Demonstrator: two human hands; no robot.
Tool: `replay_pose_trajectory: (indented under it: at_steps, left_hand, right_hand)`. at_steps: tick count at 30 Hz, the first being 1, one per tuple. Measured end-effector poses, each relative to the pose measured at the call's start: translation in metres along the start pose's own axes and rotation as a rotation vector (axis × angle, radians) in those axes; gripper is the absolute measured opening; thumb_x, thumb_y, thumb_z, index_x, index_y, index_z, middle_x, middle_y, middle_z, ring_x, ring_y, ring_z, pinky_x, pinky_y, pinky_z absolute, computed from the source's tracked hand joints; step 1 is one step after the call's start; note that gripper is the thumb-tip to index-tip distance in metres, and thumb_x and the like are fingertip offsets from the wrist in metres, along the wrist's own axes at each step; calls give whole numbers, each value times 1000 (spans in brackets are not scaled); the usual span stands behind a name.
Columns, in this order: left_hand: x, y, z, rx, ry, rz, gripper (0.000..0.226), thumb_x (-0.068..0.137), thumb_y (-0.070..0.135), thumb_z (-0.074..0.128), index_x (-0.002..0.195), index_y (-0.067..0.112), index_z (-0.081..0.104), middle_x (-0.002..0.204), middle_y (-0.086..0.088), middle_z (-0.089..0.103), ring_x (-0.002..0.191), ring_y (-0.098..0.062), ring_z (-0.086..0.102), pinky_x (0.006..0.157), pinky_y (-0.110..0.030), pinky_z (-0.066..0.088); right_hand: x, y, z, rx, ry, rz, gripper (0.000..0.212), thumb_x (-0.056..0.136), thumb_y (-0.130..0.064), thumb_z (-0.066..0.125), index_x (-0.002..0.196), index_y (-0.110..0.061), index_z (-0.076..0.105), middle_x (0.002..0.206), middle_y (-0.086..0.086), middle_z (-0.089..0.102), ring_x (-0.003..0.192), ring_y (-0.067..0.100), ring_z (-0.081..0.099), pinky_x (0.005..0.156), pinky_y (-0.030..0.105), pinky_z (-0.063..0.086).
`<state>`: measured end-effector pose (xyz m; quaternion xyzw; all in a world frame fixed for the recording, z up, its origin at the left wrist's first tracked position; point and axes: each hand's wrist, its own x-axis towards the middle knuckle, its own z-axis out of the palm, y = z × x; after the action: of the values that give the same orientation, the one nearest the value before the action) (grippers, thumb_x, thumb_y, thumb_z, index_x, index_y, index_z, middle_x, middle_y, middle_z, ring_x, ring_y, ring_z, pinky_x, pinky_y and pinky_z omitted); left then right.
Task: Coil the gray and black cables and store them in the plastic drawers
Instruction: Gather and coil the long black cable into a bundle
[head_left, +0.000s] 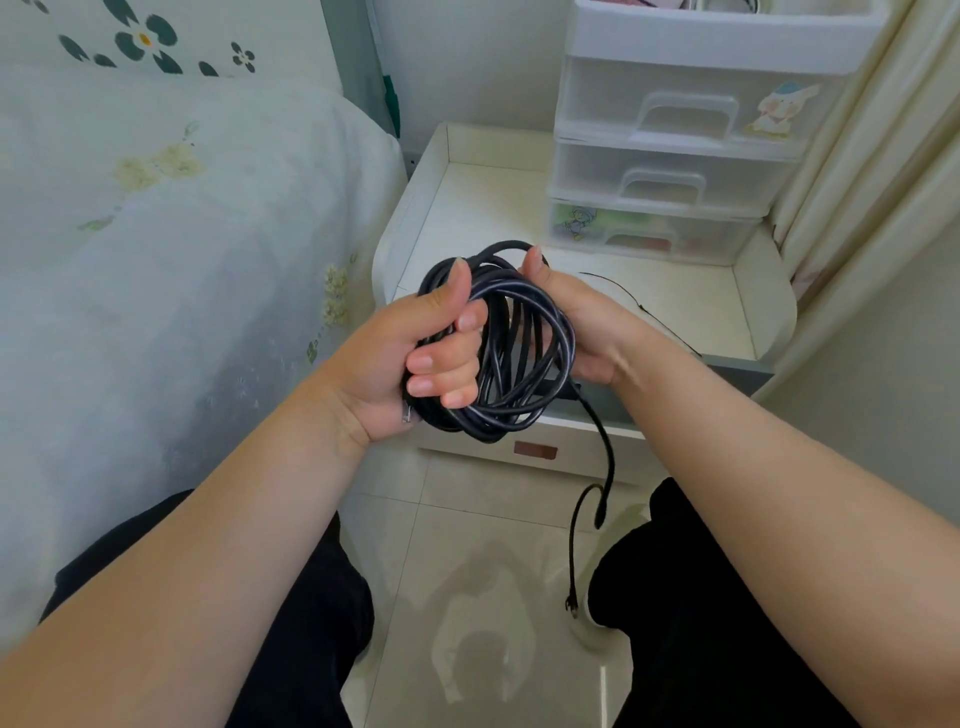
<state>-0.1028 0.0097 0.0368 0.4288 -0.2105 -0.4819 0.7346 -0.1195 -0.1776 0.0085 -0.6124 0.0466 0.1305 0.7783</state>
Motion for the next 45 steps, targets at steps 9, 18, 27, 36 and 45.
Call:
replay_pose_trajectory:
  at_steps: [9, 18, 27, 36, 45]
  left_hand:
    - [-3, 9, -2, -171, 44, 70, 48, 92, 55, 35, 67, 18, 52, 33, 11, 36, 28, -1, 35, 39, -19, 36]
    - [7, 15, -4, -524, 374, 298, 48, 94, 57, 42, 67, 16, 45, 36, 8, 33, 29, -5, 32, 39, -18, 35]
    - [12, 26, -22, -629, 706, 475, 51, 93, 52, 51, 55, 20, 37, 42, 8, 32, 33, -5, 31, 38, -19, 34]
    - [25, 11, -13, -171, 983, 589, 48, 92, 51, 54, 58, 20, 38, 46, 5, 34, 39, -11, 30, 46, -24, 34]
    - [39, -11, -7, 761, 926, 465, 53, 96, 52, 43, 62, 10, 42, 47, -9, 45, 39, -20, 44, 45, -28, 38]
  right_hand:
    - [9, 8, 4, 365, -81, -7, 34, 81, -39, 68, 92, -8, 61, 74, 9, 52, 62, 19, 39, 59, 26, 35]
    - [5, 12, 26, 83, 162, 24, 23, 96, -2, 41, 87, -16, 56, 57, -2, 47, 41, 5, 23, 32, 15, 15]
    - [-16, 16, 49, -663, 189, 86, 25, 102, -20, 32, 113, -25, 53, 66, -1, 44, 51, 12, 35, 43, 21, 32]
    - [-40, 6, 64, -748, -6, 179, 39, 88, -3, 38, 125, -15, 42, 64, 1, 62, 44, 16, 57, 50, 22, 53]
    - [-44, 2, 62, -1134, -20, 27, 19, 96, -19, 41, 103, -20, 59, 86, -3, 63, 58, 5, 51, 56, 22, 42]
